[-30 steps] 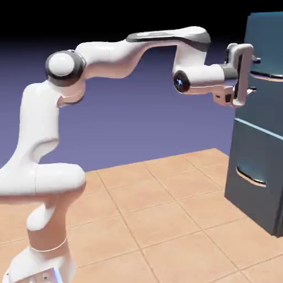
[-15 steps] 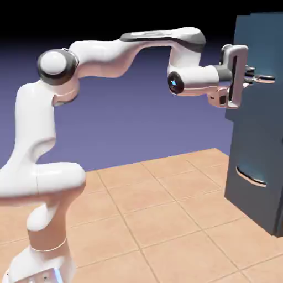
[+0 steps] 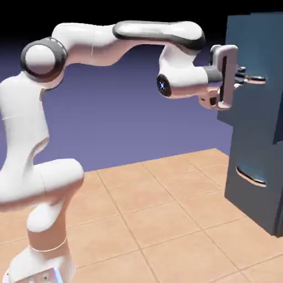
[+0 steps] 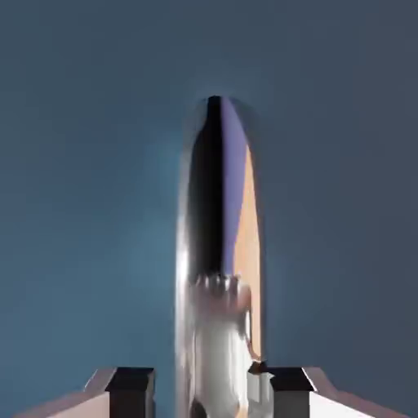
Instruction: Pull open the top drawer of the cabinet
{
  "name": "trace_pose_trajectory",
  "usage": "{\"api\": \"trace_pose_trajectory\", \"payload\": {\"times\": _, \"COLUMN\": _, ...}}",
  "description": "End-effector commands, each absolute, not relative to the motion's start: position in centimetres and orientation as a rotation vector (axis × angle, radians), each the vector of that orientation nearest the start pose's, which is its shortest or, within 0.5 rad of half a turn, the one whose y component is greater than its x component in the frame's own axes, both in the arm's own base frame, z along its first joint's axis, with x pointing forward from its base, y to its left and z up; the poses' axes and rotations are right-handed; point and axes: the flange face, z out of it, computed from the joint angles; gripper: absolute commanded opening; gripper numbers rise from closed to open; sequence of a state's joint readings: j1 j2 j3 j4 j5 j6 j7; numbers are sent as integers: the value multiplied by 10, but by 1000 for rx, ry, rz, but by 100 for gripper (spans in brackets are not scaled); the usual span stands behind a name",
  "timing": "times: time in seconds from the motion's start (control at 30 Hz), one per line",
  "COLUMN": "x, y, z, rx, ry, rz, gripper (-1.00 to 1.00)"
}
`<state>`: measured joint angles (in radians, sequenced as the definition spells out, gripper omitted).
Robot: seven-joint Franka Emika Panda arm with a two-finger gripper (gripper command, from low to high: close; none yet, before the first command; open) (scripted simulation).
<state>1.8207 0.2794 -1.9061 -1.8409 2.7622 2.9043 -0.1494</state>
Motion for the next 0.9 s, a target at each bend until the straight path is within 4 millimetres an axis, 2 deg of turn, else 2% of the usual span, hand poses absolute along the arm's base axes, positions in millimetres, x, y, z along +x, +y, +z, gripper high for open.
{"api": "trace_pose_trajectory", "payload": {"times": 0.0, "x": 561, "y": -10, "z": 589, "rx": -605, "ry": 1468, "rz": -621, "gripper": -100}}
{"api": "trace_pose_trajectory", "payload": {"times": 0.17, "x": 563, "y": -9, "z": 588, "rx": -616, "ry": 1484, "rz": -612, "gripper": -100}}
{"api": "trace_pose_trajectory", "payload": {"times": 0.43, "x": 549, "y": -9, "z": 589, "rx": -614, "ry": 1482, "rz": -613, "gripper": -100}}
{"api": "trace_pose_trajectory", "payload": {"times": 0.53, "x": 526, "y": -9, "z": 589, "rx": -615, "ry": 1482, "rz": -613, "gripper": -100}}
{"api": "trace_pose_trajectory", "payload": {"times": 0.8, "x": 439, "y": -9, "z": 589, "rx": -614, "ry": 1480, "rz": -612, "gripper": -100}}
{"api": "trace_pose_trajectory", "payload": {"times": 0.87, "x": 437, "y": -10, "z": 590, "rx": -610, "ry": 1476, "rz": -608, "gripper": -100}}
